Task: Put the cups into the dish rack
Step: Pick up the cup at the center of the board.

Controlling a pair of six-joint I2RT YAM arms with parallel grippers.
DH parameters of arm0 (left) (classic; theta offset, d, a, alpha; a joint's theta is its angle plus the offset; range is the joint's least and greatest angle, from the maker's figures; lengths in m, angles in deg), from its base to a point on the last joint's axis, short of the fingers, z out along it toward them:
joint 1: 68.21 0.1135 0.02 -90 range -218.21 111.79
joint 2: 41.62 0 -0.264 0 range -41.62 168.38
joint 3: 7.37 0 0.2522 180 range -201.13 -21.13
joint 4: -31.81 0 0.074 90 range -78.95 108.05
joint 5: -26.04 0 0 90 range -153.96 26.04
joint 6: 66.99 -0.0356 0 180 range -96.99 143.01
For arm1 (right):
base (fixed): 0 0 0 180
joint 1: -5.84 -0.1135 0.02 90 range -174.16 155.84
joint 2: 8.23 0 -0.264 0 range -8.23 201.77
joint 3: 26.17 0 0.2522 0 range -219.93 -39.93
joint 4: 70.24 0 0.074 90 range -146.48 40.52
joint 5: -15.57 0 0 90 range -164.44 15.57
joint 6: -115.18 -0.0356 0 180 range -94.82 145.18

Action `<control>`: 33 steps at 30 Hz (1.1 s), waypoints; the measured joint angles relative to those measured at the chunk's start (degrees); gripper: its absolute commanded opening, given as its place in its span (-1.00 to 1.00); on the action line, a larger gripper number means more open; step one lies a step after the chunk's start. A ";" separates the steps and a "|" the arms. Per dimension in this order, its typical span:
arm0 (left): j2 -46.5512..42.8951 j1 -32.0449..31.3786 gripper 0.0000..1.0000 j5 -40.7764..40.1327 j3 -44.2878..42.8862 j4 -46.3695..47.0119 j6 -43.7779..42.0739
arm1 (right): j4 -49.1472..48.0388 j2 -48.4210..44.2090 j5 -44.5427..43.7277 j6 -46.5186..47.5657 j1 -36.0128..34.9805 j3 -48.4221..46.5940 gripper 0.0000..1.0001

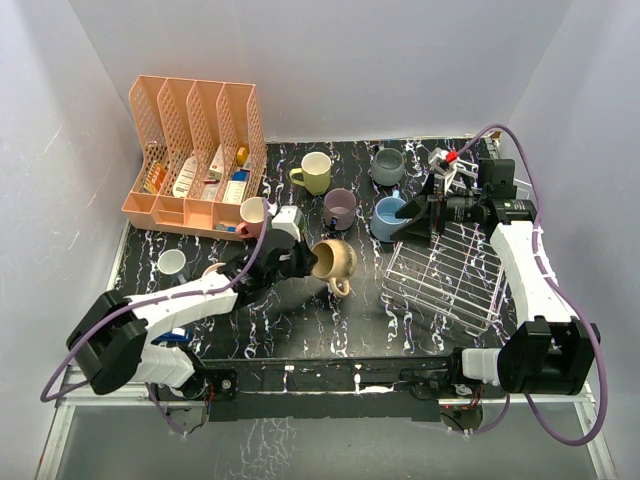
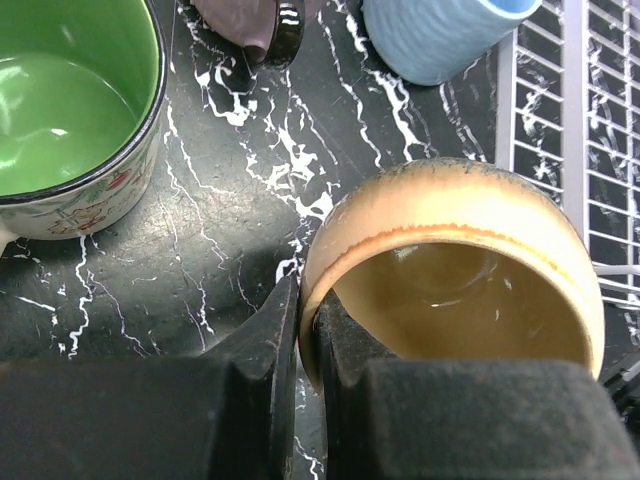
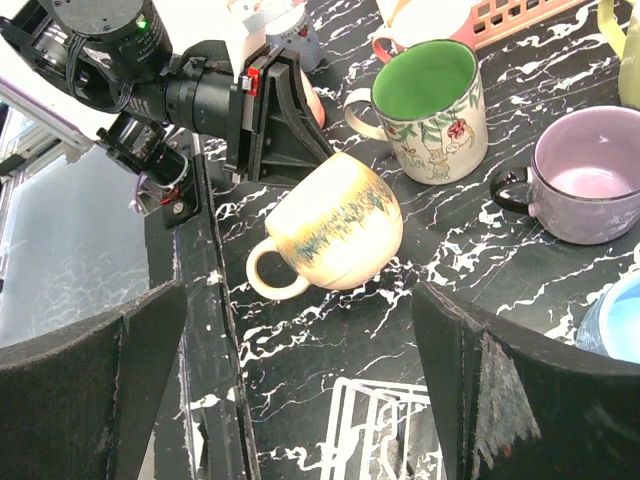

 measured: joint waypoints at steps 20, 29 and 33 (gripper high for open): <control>-16.50 2.32 -1.00 -0.46 5.97 5.46 6.95 | -11.50 -1.03 7.69 -23.58 -2.25 2.32 0.97; -15.54 3.28 -1.00 -2.86 3.93 13.88 6.88 | -24.06 -0.98 7.37 -42.56 -10.97 7.06 0.98; -11.15 3.58 -1.00 -3.08 0.94 19.56 6.62 | -28.02 -0.83 5.92 -48.89 -13.03 7.34 0.99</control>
